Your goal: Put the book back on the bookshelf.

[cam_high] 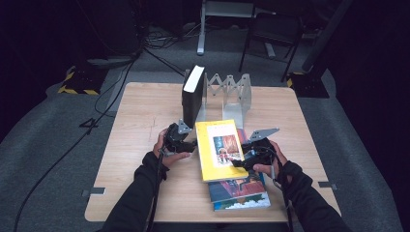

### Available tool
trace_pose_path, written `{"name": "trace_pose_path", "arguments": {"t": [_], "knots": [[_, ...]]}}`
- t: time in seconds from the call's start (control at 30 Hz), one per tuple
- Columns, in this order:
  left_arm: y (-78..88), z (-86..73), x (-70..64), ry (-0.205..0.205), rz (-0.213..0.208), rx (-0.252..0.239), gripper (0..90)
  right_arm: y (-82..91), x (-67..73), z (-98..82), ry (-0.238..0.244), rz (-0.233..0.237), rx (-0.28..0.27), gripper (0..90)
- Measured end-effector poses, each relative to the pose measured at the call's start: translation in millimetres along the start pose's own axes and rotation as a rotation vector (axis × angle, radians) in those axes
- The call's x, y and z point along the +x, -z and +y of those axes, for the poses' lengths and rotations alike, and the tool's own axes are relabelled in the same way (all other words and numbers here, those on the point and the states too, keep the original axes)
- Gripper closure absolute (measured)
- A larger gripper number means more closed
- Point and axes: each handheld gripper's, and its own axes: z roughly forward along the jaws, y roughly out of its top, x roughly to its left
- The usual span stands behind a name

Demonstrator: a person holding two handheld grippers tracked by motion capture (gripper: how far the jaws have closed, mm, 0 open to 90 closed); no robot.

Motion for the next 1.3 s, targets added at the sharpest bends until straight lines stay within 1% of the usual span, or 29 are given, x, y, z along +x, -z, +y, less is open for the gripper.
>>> {"name": "trace_pose_path", "arguments": {"t": [0.07,0.13,0.2,0.23,0.27,0.3,0.4,0.43,0.47,0.5,0.53,0.57,0.6,0.63,0.67,0.7,0.8,0.83,0.9,0.93,0.97,1.03,1.13,1.3], "knots": [[0.9,0.8,0.1,-0.004,-0.003,0.0,37.7,-2.7,2.3,2.8,0.013,0.0,0.02,6.8],[2.2,1.4,-0.6,0.004,-0.016,-0.003,41.3,-4.1,3.6,3.8,0.018,-0.012,0.02,6.5],[3.4,2.0,-0.6,0.014,-0.029,-0.013,43.4,-3.2,4.7,3.8,0.029,-0.017,0.015,8.8],[3.7,2.3,-0.4,0.014,-0.029,-0.014,43.5,-2.5,4.8,3.6,0.027,-0.021,0.01,11.1],[3.7,2.3,-0.4,0.014,-0.029,-0.014,43.5,-2.5,4.8,3.6,0.027,-0.021,0.01,11.1],[4.0,2.6,-0.5,0.011,-0.022,-0.014,43.5,-0.9,5.1,3.2,0.033,-0.028,-0.005,15.8],[5.1,2.8,-0.4,0.011,-0.025,-0.015,43.5,4.8,5.6,1.3,0.064,-0.061,-0.056,30.1],[6.2,3.1,-0.6,0.014,-0.026,-0.017,43.6,6.2,6.2,0.9,0.071,-0.064,-0.07,31.9],[6.2,3.1,-0.6,0.014,-0.026,-0.017,43.5,6.7,6.5,0.8,0.075,-0.06,-0.075,32.6],[7.0,3.2,-0.5,0.015,-0.029,-0.02,43.5,7.8,7.0,0.8,0.089,-0.056,-0.085,38.5],[6.9,3.3,-0.9,0.014,-0.031,-0.02,43.5,8.9,7.5,0.7,0.094,-0.043,-0.098,46.7],[6.9,3.3,-0.9,0.014,-0.031,-0.02,43.5,10.3,8.1,0.7,0.096,-0.003,-0.121,51.4],[6.8,3.5,-1.6,0.011,-0.029,-0.016,43.5,10.3,8.1,0.7,0.096,-0.003,-0.121,51.4],[6.2,3.6,-2.4,0.007,-0.025,-0.013,43.5,10.6,9.8,1.3,0.109,0.01,-0.125,52.5],[5.9,3.4,-2.5,0.0,-0.02,-0.01,43.5,10.5,11.9,2.1,0.126,0.004,-0.116,52.8],[5.2,2.8,-2.6,0.007,-0.029,-0.008,43.4,10.7,13.0,2.6,0.135,0.002,-0.115,53.3],[3.9,0.8,-1.1,0.006,-0.033,0.003,39.9,13.7,13.0,2.5,0.13,-0.001,-0.122,60.4],[3.9,0.3,-1.0,0.005,-0.038,0.003,39.9,15.7,12.5,2.5,0.129,0.002,-0.133,62.4],[4.9,-0.4,-0.8,0.01,-0.045,0.003,38.6,19.9,12.0,2.2,0.133,0.014,-0.147,65.5],[4.9,-0.4,-0.8,0.01,-0.045,0.003,38.6,19.9,12.0,2.2,0.133,0.014,-0.147,65.5],[5.8,-0.3,-1.0,0.003,-0.038,0.004,38.6,20.1,12.1,2.0,0.135,0.013,-0.145,67.0],[6.7,-0.4,-1.4,0.005,-0.052,0.003,38.9,20.4,12.1,0.3,0.137,0.018,-0.151,69.5],[6.9,-0.7,-2.6,0.003,-0.054,0.004,39.8,21.6,12.4,-1.3,0.14,0.031,-0.162,72.3],[8.7,-2.4,-8.0,-0.004,-0.094,0.01,39.2,27.5,15.9,-6.1,0.154,0.056,-0.157,72.7]]}}
